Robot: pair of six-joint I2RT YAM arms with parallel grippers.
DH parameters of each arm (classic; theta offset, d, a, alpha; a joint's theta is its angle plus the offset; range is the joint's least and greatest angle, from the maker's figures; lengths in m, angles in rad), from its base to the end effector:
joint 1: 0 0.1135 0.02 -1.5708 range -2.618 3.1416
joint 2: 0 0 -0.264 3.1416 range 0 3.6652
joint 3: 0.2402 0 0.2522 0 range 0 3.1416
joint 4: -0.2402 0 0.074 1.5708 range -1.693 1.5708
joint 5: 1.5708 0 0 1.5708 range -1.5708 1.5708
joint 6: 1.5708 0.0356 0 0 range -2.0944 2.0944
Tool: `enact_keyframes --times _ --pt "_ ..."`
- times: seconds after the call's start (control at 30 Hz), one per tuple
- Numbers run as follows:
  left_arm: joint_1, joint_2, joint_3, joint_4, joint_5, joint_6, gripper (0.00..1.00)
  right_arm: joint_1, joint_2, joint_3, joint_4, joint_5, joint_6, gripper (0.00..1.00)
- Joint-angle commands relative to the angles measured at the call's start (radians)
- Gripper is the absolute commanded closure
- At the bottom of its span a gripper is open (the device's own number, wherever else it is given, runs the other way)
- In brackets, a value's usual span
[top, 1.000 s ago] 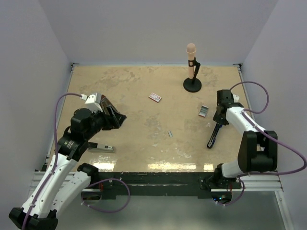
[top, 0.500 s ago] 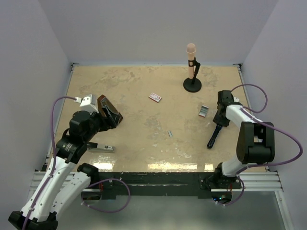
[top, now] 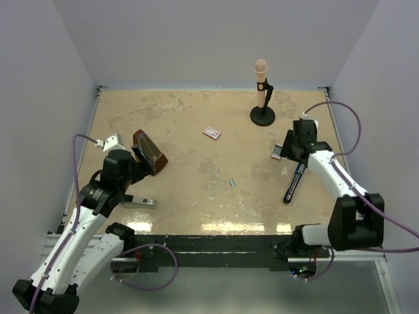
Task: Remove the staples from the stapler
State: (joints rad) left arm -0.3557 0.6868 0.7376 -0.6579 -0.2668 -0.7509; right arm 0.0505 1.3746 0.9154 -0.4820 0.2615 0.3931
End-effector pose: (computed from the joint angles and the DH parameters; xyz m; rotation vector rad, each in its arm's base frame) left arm 0.1405 -0.0422 0.2914 -0.5750 2.0968 -0.3484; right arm 0.2786 0.0049 0.2300 0.5252 2.4155 -0.1399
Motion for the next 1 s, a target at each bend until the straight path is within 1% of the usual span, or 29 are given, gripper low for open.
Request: enact_keyframes --times 0.0,0.03,0.07,0.1,0.13,0.2,0.3,0.37,0.4,0.47,0.5,0.53,0.6,0.63,0.67,0.7,0.73,0.8,0.83,0.87,0.97 --pt "0.003 0.005 0.077 -0.074 -0.118 -0.120 0.22 0.141 -0.130 -0.026 0.150 -0.158 -0.068 0.45" --pt "0.004 0.019 0.085 -0.088 -0.129 -0.131 0.21 0.205 -0.166 -0.044 0.180 -0.197 -0.079 0.44" --pt "0.004 0.026 0.091 -0.110 -0.137 -0.145 0.22 0.239 -0.181 -0.055 0.210 -0.232 -0.074 0.43" --pt "0.007 0.033 0.100 -0.121 -0.149 -0.153 0.22 0.273 -0.195 -0.065 0.276 -0.260 -0.065 0.43" --pt "0.009 0.045 0.101 -0.131 -0.152 -0.163 0.22 0.343 -0.207 -0.090 0.316 -0.290 -0.048 0.43" --pt "0.021 0.057 0.105 -0.138 -0.149 -0.171 0.22 0.417 -0.224 -0.111 0.422 -0.315 -0.031 0.43" --pt "0.035 0.075 0.103 -0.161 -0.153 -0.203 0.22 0.561 -0.186 -0.116 0.502 -0.327 -0.016 0.43" --pt "0.053 0.085 0.105 -0.199 -0.176 -0.248 0.23 0.620 -0.160 -0.107 0.539 -0.321 -0.022 0.43" --pt "0.064 0.088 0.106 -0.210 -0.193 -0.257 0.23 0.682 -0.128 -0.105 0.583 -0.318 -0.025 0.42" --pt "0.116 0.100 0.109 -0.235 -0.189 -0.278 0.23 0.748 -0.094 -0.099 0.634 -0.312 -0.046 0.40" --pt "0.139 0.112 0.109 -0.239 -0.181 -0.283 0.26 0.809 -0.051 -0.096 0.685 -0.306 -0.054 0.36" --pt "0.191 0.121 0.108 -0.247 -0.173 -0.295 0.27 0.839 -0.023 -0.087 0.709 -0.298 -0.074 0.36" --pt "0.250 0.149 0.109 -0.273 -0.141 -0.298 0.29 0.917 0.056 -0.067 0.781 -0.289 -0.100 0.32" --pt "0.315 0.160 0.109 -0.279 -0.126 -0.288 0.29 0.937 0.084 -0.056 0.799 -0.286 -0.124 0.30" --pt "0.349 0.168 0.106 -0.279 -0.083 -0.274 0.30 0.954 0.112 -0.044 0.834 -0.288 -0.137 0.29" --pt "0.388 0.177 0.103 -0.272 -0.057 -0.260 0.30 0.983 0.176 -0.021 0.856 -0.292 -0.160 0.29" --pt "0.453 0.181 0.098 -0.258 -0.033 -0.239 0.30 0.997 0.207 -0.006 0.876 -0.304 -0.171 0.28" --pt "0.516 0.195 0.074 -0.250 0.029 -0.228 0.30 1.029 0.279 0.049 0.910 -0.343 -0.198 0.28" --pt "0.576 0.198 0.066 -0.243 0.050 -0.213 0.30 1.042 0.341 0.069 0.921 -0.349 -0.207 0.28" --pt "0.601 0.204 0.053 -0.240 0.075 -0.209 0.30 1.054 0.368 0.086 0.936 -0.352 -0.215 0.28" --pt "0.652 0.217 0.026 -0.217 0.084 -0.205 0.30 1.109 0.460 0.158 0.967 -0.360 -0.243 0.28"
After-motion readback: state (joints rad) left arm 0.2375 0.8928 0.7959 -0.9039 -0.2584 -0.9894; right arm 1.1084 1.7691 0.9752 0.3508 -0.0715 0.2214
